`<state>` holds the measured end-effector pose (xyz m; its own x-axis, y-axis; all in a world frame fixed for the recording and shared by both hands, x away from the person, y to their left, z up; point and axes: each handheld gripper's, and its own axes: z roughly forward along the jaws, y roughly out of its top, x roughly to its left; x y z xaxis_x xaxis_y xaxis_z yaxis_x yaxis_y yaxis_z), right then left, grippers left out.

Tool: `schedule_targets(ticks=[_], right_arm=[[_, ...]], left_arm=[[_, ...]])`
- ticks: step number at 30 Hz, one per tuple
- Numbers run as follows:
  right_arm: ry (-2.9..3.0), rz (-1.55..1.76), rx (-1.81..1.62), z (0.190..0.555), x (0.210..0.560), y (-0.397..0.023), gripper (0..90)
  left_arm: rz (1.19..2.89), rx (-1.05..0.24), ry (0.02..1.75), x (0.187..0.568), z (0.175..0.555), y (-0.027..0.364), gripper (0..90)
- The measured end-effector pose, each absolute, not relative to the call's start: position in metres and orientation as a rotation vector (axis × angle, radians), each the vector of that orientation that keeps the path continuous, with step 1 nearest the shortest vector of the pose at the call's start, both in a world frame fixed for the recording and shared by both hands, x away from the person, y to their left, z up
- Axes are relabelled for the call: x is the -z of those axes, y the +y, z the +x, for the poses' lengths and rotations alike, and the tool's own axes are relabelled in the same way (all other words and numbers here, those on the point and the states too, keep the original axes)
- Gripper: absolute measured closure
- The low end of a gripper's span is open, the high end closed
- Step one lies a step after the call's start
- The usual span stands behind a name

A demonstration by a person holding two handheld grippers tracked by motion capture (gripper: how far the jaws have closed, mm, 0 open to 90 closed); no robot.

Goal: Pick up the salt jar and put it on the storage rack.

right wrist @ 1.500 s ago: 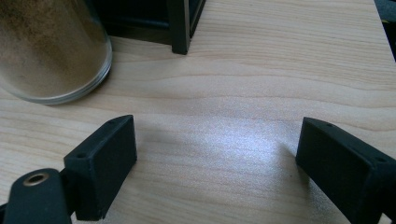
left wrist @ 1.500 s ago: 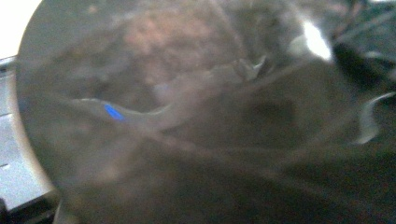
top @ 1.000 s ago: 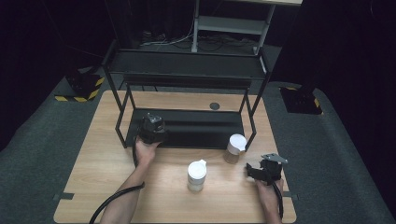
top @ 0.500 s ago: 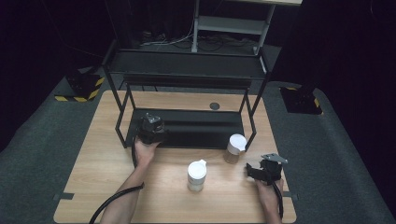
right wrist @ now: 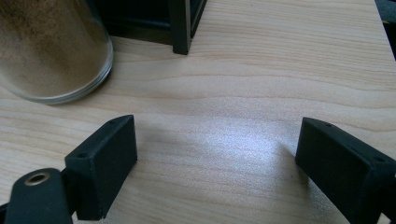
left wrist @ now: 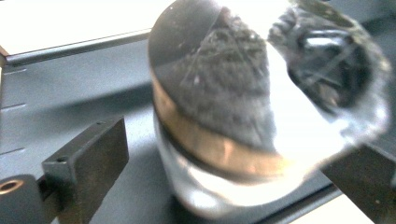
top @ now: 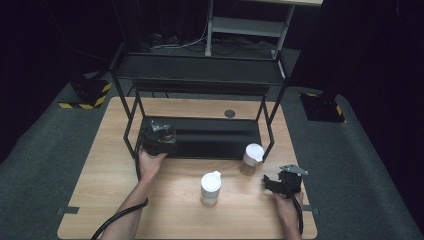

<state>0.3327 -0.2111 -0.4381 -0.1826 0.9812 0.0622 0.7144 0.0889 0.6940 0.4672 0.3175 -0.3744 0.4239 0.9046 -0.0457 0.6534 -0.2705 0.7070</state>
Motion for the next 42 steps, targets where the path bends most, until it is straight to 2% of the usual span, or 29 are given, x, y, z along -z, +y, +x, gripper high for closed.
schedule_targets(ticks=[10, 42], right_arm=[[1.953, 1.665, -0.849, 0.333, 0.438, -0.211, 12.3], [1.951, 1.667, -0.849, 0.333, 0.438, -0.211, 12.3]], left_arm=[[2.009, -0.485, 1.3, 0.37, 0.451, 0.333, 0.7], [2.063, -0.508, 1.218, 0.371, 0.407, 0.343, 0.7]])
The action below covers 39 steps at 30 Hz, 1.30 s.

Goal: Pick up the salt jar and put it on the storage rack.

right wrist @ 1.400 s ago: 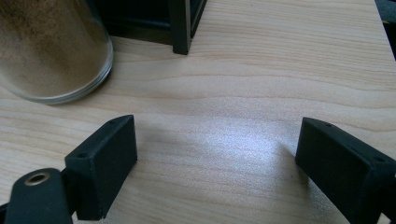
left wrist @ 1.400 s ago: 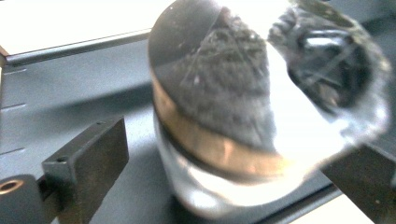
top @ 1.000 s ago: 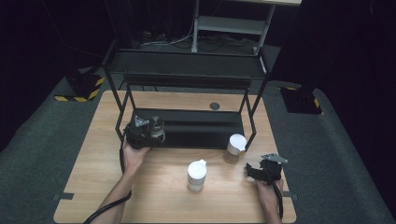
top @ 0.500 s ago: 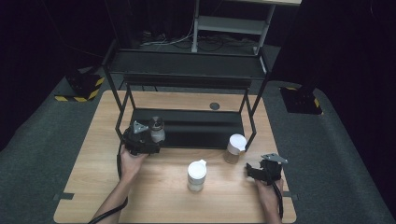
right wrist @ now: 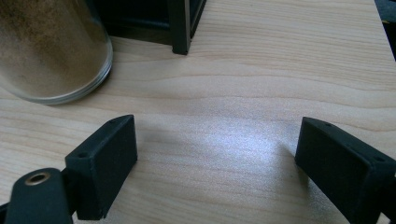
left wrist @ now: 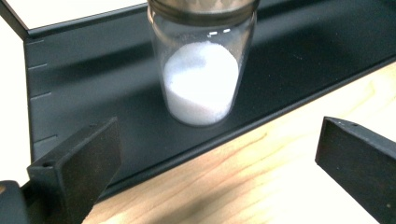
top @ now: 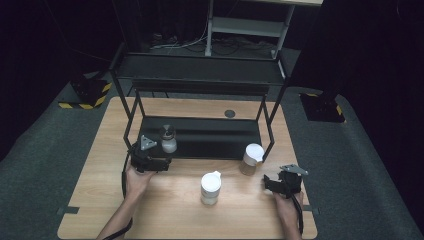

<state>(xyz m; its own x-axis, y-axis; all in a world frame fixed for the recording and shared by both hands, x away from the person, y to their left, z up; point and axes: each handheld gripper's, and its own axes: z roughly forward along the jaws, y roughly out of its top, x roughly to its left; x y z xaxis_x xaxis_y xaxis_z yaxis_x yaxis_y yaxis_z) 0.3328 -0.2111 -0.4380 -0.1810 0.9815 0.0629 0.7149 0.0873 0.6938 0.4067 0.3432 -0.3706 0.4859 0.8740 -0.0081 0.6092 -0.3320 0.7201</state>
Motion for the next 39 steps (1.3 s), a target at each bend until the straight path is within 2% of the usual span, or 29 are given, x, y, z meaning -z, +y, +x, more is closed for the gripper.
schedule_targets(ticks=[39], right_arm=[[1.949, 1.671, -0.848, 0.333, 0.438, -0.211, 12.5]], left_arm=[[2.147, -0.475, 1.213, 0.403, 0.376, 0.336, 0.4]])
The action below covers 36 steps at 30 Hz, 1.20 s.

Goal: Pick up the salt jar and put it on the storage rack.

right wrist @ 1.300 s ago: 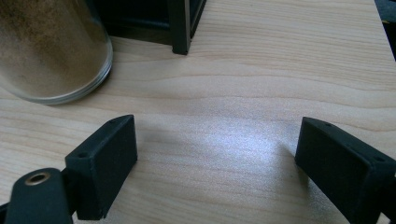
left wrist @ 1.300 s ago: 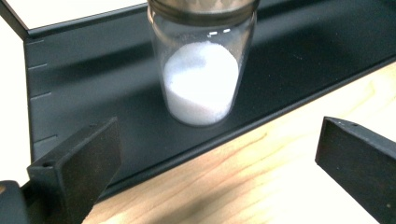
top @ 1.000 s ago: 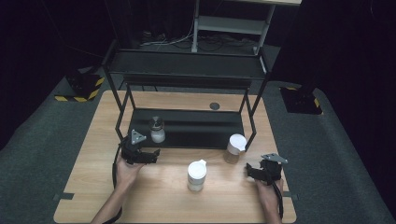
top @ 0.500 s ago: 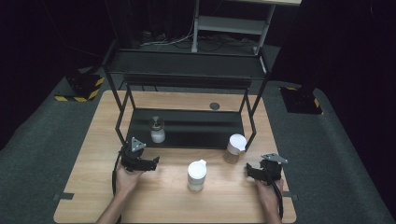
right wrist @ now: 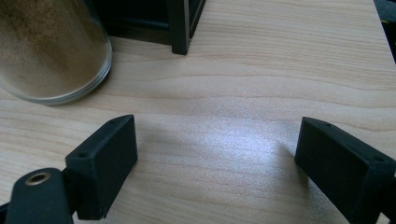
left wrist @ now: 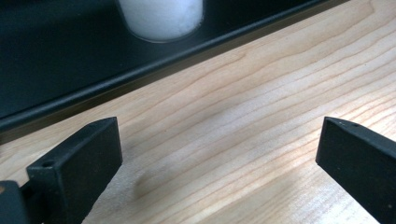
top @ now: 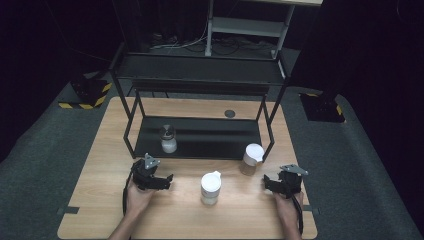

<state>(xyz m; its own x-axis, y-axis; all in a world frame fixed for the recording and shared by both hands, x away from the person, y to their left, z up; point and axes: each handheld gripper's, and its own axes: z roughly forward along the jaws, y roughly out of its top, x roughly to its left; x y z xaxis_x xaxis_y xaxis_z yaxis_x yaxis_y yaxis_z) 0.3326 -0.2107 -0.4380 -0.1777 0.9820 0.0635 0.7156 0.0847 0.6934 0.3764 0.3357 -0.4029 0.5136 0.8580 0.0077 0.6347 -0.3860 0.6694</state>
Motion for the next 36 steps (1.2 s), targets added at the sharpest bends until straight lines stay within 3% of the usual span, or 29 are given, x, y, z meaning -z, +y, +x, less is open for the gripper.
schedule_targets(ticks=[36], right_arm=[[1.947, 1.672, -0.848, 0.3327, 0.438, -0.2106, 12.4]], left_arm=[[2.177, -0.489, 1.211, 0.4109, 0.3746, 0.3282, 0.4]])
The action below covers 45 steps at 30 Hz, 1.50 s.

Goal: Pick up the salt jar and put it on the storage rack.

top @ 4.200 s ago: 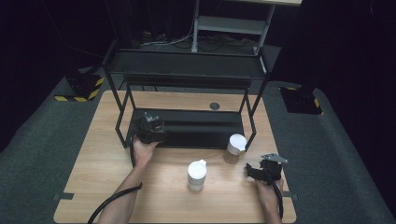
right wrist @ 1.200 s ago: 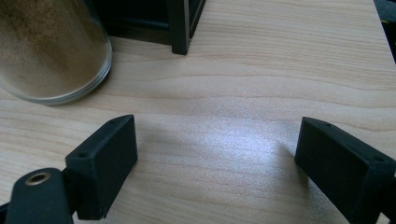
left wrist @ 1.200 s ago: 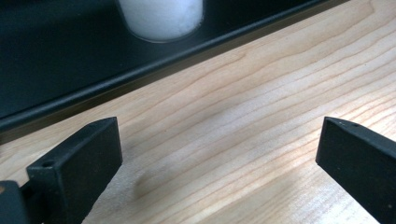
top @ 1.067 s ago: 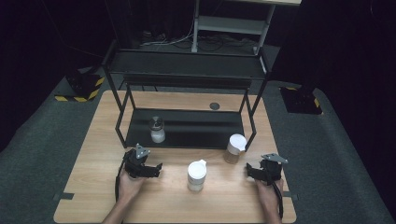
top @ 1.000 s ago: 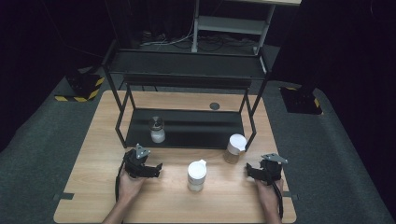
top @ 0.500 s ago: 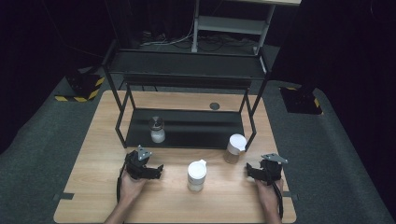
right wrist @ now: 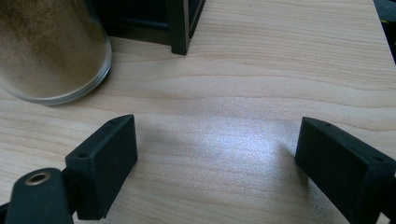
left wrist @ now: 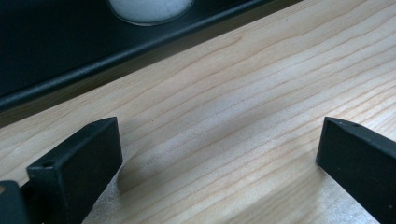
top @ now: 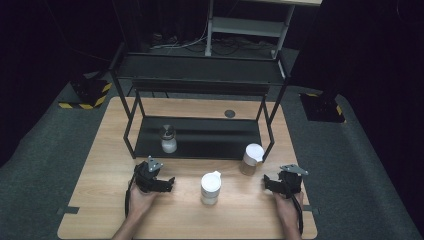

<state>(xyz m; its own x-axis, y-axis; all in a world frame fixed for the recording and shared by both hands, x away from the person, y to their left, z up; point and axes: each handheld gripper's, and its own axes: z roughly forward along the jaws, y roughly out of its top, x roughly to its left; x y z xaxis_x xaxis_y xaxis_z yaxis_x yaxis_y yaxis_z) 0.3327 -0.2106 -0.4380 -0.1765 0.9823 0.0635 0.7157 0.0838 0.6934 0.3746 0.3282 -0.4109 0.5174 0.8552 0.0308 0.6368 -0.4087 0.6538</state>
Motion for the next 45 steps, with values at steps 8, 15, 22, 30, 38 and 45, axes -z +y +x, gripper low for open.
schedule_targets(ticks=[8, 15, 22, 30, 38, 45], right_arm=[[1.947, 1.671, -0.846, 0.3333, 0.438, -0.2105, 12.4], [1.953, 1.668, -0.85, 0.3339, 0.4381, -0.2107, 11.9], [1.963, 1.664, -0.852, 0.3353, 0.4379, -0.2112, 10.7], [1.969, 1.661, -0.853, 0.3357, 0.4379, -0.2117, 10.2], [1.978, 1.655, -0.855, 0.3363, 0.4378, -0.2122, 9.1], [1.979, 1.655, -0.855, 0.3364, 0.4377, -0.2122, 9.0]], left_arm=[[2.183, -0.497, 1.218, 0.4106, 0.3746, 0.326, 0.4], [2.18, -0.457, 1.23, 0.4099, 0.3801, 0.3306, 0.6], [2.178, -0.464, 1.231, 0.4102, 0.3796, 0.3299, 0.8], [2.171, -0.466, 1.236, 0.4106, 0.3788, 0.3298, 1.3], [2.168, -0.465, 1.24, 0.4107, 0.3786, 0.3298, 1.7], [2.168, -0.465, 1.24, 0.4106, 0.3787, 0.3298, 1.7]])
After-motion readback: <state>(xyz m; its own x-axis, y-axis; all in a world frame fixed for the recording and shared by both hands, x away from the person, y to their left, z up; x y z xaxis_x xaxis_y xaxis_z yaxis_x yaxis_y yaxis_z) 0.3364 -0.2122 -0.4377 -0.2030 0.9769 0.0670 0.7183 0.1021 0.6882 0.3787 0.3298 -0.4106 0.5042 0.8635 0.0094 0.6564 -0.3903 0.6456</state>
